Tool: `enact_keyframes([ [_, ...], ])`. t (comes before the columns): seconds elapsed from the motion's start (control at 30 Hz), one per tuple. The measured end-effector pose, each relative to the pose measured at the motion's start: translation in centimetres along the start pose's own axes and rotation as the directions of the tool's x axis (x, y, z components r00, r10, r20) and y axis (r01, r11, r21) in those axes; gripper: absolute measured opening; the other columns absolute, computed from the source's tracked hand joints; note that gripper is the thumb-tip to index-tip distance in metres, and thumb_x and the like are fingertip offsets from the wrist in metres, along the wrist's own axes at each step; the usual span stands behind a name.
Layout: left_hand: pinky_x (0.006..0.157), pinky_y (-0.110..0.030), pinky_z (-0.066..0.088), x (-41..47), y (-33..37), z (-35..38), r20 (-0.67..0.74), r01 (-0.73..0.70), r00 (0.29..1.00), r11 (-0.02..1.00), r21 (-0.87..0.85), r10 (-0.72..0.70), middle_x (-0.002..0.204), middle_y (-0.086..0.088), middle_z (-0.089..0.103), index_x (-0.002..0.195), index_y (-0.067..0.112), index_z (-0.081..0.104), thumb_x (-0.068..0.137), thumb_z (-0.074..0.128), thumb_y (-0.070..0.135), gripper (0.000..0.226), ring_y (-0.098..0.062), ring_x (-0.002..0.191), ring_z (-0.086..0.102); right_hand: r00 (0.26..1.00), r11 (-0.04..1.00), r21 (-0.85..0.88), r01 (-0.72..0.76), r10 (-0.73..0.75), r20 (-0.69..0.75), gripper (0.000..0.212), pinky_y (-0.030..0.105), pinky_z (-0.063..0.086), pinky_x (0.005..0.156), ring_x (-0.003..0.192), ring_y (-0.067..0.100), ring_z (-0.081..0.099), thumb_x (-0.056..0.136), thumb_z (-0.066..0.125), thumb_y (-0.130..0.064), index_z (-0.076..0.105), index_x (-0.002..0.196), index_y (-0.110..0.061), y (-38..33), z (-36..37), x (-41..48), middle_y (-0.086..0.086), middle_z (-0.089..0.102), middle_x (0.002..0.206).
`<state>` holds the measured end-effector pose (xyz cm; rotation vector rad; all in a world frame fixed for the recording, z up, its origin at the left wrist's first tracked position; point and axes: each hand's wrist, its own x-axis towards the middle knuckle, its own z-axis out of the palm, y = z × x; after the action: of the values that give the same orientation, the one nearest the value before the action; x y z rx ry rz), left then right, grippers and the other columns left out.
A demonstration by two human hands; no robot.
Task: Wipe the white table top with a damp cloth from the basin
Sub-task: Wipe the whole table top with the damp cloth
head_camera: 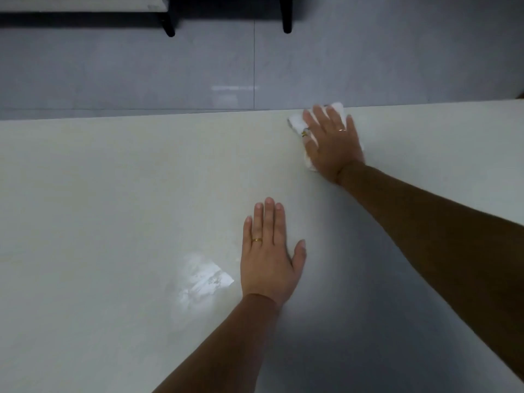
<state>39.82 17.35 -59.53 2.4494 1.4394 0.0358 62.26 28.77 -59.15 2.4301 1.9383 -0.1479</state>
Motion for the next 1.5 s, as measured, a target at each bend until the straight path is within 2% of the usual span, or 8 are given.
enact_keyframes([
  [0.2, 0.119, -0.04, 0.004, 0.1, 0.1, 0.0, 0.019, 0.005, 1.0, 0.999, 0.037, -0.006, 0.161, -0.01, 0.008, 0.153, 0.009, 0.013, 0.095, 0.025, 0.051, 0.073, -0.024, 0.149, 0.001, 0.884, 0.875, 0.123, -0.468, 0.465, 0.056, 0.055, 0.052, 0.001, 0.116, 0.147, 0.026, 0.002, 0.101, 0.021, -0.038, 0.008, 0.152, -0.024, 2.7, -0.4, 0.5, 0.0, 0.005, 0.161],
  [0.47, 0.121, -0.04, 0.002, 0.0, 0.1, -0.4, 0.019, 0.006, 1.0, 0.999, 0.047, -0.007, 0.161, -0.008, 0.006, 0.153, 0.011, 0.01, 0.094, 0.022, 0.052, 0.073, -0.023, 0.149, -0.001, 0.999, 0.999, -0.001, 0.034, -0.034, 0.01, 0.053, 0.048, 0.008, 0.115, 0.147, 0.023, 0.01, 0.101, 0.028, -0.035, 0.016, 0.151, -0.023, 3.0, -0.5, -1.2, 0.002, 0.012, 0.16],
  [0.73, 0.12, -0.037, -0.004, 0.0, 0.3, -0.3, 0.026, 0.022, 0.999, 0.994, 0.111, -0.025, 0.161, -0.006, -0.004, 0.153, 0.011, 0.002, 0.093, 0.014, 0.054, 0.074, -0.02, 0.148, -0.01, 0.861, 0.849, 0.151, -0.507, 0.508, 0.031, 0.055, 0.056, 0.002, 0.116, 0.147, 0.029, 0.001, 0.1, 0.019, -0.04, 0.007, 0.152, -0.024, 6.3, -0.2, -1.5, 0.002, 0.005, 0.161],
  [0.87, 0.12, -0.037, -0.004, 0.0, 0.3, -0.3, 0.019, 0.028, 0.999, 0.991, 0.131, -0.03, 0.161, -0.005, -0.003, 0.153, 0.012, 0.002, 0.093, 0.014, 0.054, 0.074, -0.02, 0.148, -0.009, 0.999, 0.997, 0.061, -0.046, 0.046, 0.004, 0.056, 0.052, 0.002, 0.116, 0.147, 0.028, 0.007, 0.098, 0.024, -0.038, 0.013, 0.151, -0.023, 0.7, 0.7, -5.1, 0.003, 0.011, 0.16],
  [0.97, 0.12, -0.04, -0.008, -0.2, 0.9, -0.7, -0.004, 0.047, 0.999, 0.98, 0.195, -0.047, 0.161, -0.008, 0.004, 0.153, 0.01, 0.008, 0.092, 0.014, 0.053, 0.074, -0.023, 0.148, -0.002, 0.988, 0.987, 0.037, 0.156, -0.157, 0.004, 0.055, 0.051, 0.01, 0.116, 0.146, 0.025, 0.014, 0.097, 0.032, -0.034, 0.02, 0.15, -0.024, 5.6, 0.3, -7.0, 0.002, 0.017, 0.159],
  [1.23, 0.118, -0.042, 0.008, -7.5, 7.1, 1.1, -0.04, 0.139, 0.99, 0.99, 0.027, -0.138, 0.157, -0.012, 0.023, 0.149, 0.006, 0.027, 0.094, 0.029, 0.046, 0.068, -0.03, 0.145, 0.021, 0.876, 0.859, 0.171, -0.483, 0.473, 0.098, 0.057, 0.055, 0.002, 0.116, 0.147, 0.027, -0.002, 0.1, 0.022, -0.038, 0.003, 0.152, -0.024, 5.3, -0.2, -9.5, 0.001, 0.0, 0.161],
  [1.37, 0.119, -0.042, 0.006, -8.3, 6.9, 2.5, -0.027, 0.183, 0.983, 0.98, 0.083, -0.181, 0.16, -0.007, 0.011, 0.152, 0.011, 0.016, 0.096, 0.022, 0.049, 0.068, -0.023, 0.149, 0.005, 0.989, 0.986, 0.094, -0.141, 0.137, 0.053, 0.061, 0.053, -0.006, 0.114, 0.147, 0.027, -0.001, 0.096, 0.024, -0.04, 0.006, 0.152, -0.025, -0.4, 1.5, -14.2, 0.001, 0.003, 0.161],
  [1.5, 0.12, -0.042, 0.006, -8.3, 6.9, 2.5, -0.019, 0.174, 0.985, 0.984, 0.04, -0.174, 0.161, -0.005, 0.009, 0.153, 0.012, 0.016, 0.095, 0.024, 0.048, 0.068, -0.02, 0.149, 0.002, 0.974, 0.975, 0.027, 0.219, -0.22, 0.057, 0.059, 0.051, 0.009, 0.115, 0.146, 0.026, 0.014, 0.093, 0.024, -0.039, 0.02, 0.15, -0.025, 5.0, 1.0, -15.7, 0.003, 0.017, 0.159],
])
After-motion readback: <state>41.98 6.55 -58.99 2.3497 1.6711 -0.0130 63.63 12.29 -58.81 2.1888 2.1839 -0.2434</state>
